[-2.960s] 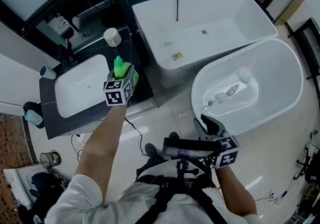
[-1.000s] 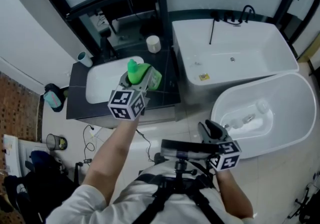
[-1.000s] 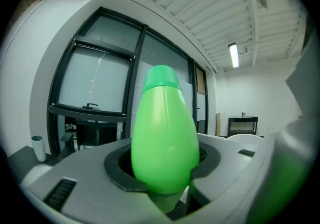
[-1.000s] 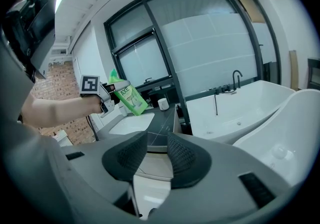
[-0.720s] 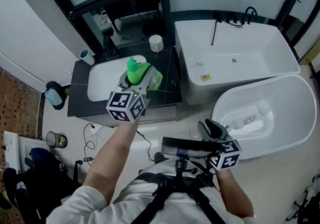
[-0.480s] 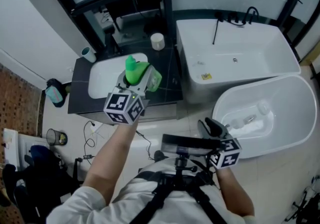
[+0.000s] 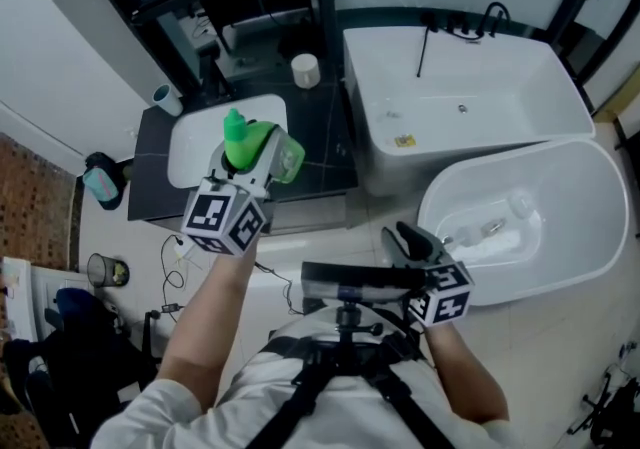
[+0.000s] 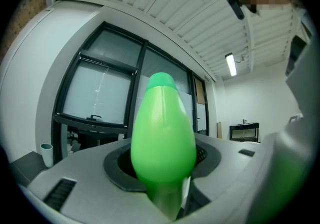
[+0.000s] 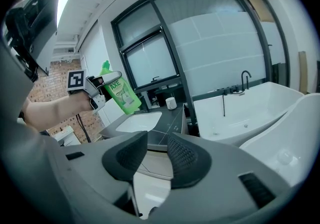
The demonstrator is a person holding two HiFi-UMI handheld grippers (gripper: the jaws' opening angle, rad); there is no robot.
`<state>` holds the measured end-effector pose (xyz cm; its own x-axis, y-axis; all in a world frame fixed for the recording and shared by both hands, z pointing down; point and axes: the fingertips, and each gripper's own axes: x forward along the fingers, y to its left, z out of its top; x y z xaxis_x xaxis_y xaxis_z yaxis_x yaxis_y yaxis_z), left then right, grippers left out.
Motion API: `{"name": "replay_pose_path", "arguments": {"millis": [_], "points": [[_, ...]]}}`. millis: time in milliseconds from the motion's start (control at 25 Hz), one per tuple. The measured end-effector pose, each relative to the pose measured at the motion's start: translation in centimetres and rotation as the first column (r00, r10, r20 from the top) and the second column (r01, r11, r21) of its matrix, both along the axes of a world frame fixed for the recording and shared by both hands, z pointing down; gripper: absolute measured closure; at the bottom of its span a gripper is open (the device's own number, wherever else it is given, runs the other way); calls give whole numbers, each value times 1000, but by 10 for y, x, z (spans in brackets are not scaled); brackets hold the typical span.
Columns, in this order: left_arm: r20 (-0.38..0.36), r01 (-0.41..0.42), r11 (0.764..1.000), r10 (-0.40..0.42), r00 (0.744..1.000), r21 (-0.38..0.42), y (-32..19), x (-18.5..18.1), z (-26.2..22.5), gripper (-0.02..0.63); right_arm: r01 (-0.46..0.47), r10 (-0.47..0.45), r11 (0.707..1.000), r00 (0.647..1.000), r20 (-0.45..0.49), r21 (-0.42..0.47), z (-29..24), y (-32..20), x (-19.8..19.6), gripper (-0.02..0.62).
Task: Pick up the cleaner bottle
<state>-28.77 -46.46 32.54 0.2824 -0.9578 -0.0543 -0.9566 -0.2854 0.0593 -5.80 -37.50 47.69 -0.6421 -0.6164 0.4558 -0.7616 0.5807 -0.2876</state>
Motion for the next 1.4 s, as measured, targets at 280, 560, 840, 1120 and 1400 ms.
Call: {"name": "replay_pose_path", "arguments": {"millis": [280, 560, 840, 1120, 1400], "points": [[2, 4, 1000, -4, 1000, 13, 19, -4, -6, 420, 20, -20, 1000, 1000, -1, -1, 0, 3, -7, 465], [5, -3, 1000, 3, 1000, 13, 38, -7, -2, 420, 38, -38, 999, 999, -3, -3, -1, 5, -12, 465], [6, 32, 999, -32, 999, -24, 56, -18, 14, 419, 56, -56, 998, 998, -8, -5, 0, 5, -18, 466], [7, 41, 999, -40, 999, -32, 75, -23, 22, 417, 83, -83, 997, 996, -13, -6, 0, 6, -26, 465], [13, 52, 997, -51, 999, -51, 95, -29, 28, 417, 113, -113, 994, 994, -16, -7, -2, 5, -36, 465]]}}
